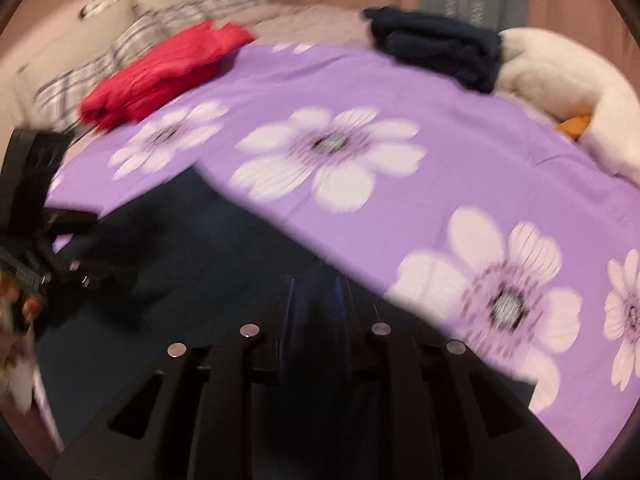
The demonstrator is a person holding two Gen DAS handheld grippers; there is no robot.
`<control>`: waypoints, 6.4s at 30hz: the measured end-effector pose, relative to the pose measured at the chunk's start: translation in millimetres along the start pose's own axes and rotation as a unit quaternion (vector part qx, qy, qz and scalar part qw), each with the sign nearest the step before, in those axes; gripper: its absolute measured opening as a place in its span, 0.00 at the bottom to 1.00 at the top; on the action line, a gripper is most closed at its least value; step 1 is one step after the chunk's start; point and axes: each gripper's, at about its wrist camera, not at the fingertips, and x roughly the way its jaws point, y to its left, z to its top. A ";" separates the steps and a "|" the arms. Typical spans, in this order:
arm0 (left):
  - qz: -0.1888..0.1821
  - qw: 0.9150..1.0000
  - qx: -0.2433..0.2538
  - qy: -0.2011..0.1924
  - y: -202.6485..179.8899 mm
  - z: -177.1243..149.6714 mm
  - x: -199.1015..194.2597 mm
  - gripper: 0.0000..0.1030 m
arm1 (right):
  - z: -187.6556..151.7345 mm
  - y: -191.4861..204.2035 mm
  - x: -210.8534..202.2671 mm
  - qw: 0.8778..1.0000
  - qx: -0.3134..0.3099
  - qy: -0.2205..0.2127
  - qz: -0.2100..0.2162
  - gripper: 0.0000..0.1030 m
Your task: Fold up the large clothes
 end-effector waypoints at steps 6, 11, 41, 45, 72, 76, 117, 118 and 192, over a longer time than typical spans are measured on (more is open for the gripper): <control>0.089 0.995 0.040 0.000 -15.2 3.5 54.0 0.74 | -26.8 19.5 43.8 0.997 -0.039 0.059 -0.016 0.20; 0.100 0.995 -0.004 -0.016 3.4 38.4 69.8 0.75 | -9.7 -7.0 64.6 0.997 0.030 0.024 -0.072 0.20; 0.111 0.993 -0.021 -0.032 50.1 -108.1 -58.7 0.76 | -135.6 28.4 -35.9 0.983 0.103 0.051 -0.144 0.43; 0.125 0.991 -0.037 -0.038 54.6 -126.7 -74.6 0.76 | -163.2 20.5 -59.3 0.977 0.121 0.047 -0.169 0.44; 0.178 0.982 0.027 -0.057 -72.3 -159.0 -42.2 0.88 | -147.4 157.9 -47.8 0.986 0.102 -0.022 -0.129 0.60; 0.183 0.981 0.029 -0.058 -71.4 -162.7 -43.0 0.88 | -163.1 147.1 -55.0 0.983 0.129 -0.023 -0.131 0.62; 0.217 0.971 -0.051 -0.084 -16.2 -177.5 -102.1 0.90 | -222.8 86.6 -159.4 0.944 0.247 -0.075 -0.203 0.63; 0.212 0.972 -0.046 -0.086 -21.7 -174.8 -100.5 0.90 | -215.5 92.0 -155.5 0.949 0.238 -0.077 -0.194 0.63; 0.272 0.952 -0.066 -0.124 10.8 -212.3 -148.6 0.91 | -231.9 95.7 -168.3 0.935 0.216 -0.069 -0.273 0.75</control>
